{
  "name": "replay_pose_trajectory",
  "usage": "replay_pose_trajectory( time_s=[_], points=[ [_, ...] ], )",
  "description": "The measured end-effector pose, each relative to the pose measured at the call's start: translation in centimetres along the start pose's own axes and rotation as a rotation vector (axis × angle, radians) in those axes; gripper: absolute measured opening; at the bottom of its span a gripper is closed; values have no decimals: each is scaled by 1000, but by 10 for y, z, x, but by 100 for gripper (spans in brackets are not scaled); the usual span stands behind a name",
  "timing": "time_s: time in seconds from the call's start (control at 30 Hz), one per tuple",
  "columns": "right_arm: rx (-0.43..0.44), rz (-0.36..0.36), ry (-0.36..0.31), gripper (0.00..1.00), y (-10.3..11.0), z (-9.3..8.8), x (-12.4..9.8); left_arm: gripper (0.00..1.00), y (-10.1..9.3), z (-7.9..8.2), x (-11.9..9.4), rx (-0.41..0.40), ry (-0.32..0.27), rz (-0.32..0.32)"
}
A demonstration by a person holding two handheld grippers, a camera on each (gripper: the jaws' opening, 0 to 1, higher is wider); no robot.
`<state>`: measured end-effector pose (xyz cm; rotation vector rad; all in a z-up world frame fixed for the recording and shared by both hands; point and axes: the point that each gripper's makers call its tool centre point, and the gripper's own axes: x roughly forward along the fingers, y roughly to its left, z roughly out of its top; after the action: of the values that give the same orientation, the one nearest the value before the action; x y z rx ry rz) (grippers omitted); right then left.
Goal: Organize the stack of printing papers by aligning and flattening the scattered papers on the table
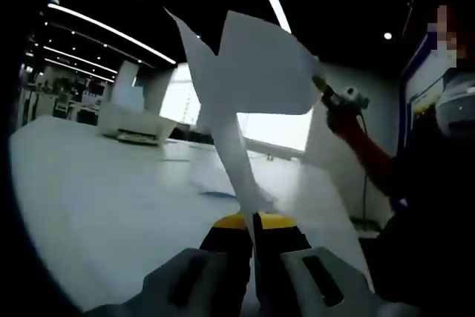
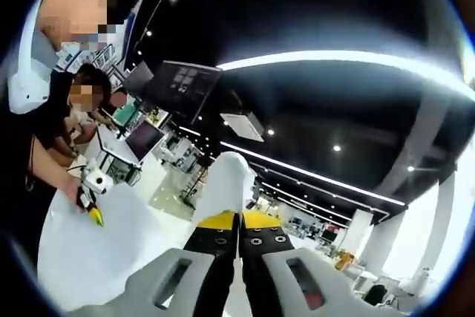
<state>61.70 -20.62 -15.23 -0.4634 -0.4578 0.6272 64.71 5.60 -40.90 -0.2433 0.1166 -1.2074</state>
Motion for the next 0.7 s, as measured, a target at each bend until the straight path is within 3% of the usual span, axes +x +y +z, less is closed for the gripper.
replay_pose_trajectory(
  time_s=[0.43,0.7],
  points=[
    [-42,103,18,0,22,26,-3,6,4,0,-2,11,0,3],
    [-9,219,-39,0,39,46,-15,6,1,-1,0,19,2,8]
  ],
)
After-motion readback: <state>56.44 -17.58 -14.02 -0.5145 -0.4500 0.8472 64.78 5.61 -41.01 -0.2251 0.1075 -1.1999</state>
